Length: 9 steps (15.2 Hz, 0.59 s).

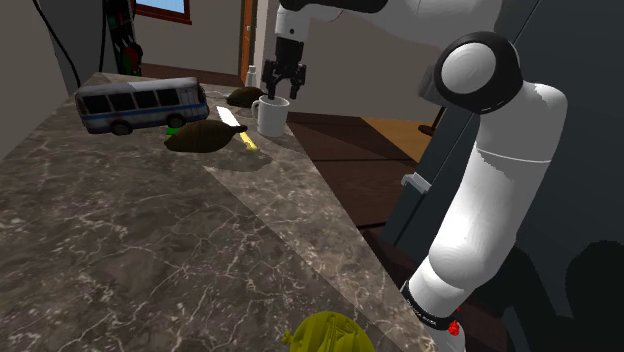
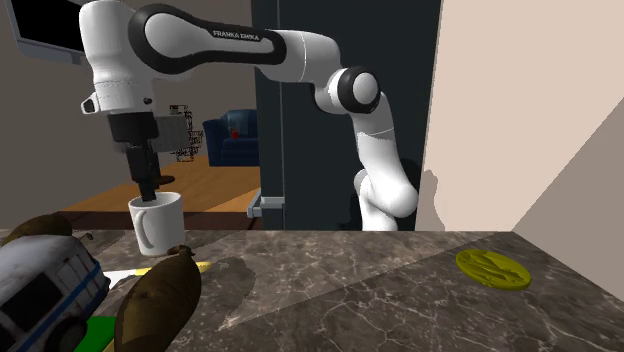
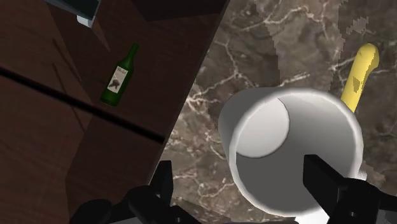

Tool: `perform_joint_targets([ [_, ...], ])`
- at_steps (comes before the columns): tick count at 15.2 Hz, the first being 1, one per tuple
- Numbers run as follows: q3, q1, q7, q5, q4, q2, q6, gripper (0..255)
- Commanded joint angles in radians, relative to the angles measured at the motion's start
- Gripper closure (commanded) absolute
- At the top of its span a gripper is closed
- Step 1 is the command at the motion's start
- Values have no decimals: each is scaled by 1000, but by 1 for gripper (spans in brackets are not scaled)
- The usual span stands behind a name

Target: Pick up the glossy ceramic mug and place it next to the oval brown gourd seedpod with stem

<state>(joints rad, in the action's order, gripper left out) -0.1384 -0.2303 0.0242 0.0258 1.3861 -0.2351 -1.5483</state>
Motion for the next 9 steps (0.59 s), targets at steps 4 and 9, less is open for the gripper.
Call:
perform_joint_targets([
  [4, 1, 1, -1, -4, -138, -34, 105, 0],
  [9, 1, 1, -1, -4, -138, -34, 105, 0],
])
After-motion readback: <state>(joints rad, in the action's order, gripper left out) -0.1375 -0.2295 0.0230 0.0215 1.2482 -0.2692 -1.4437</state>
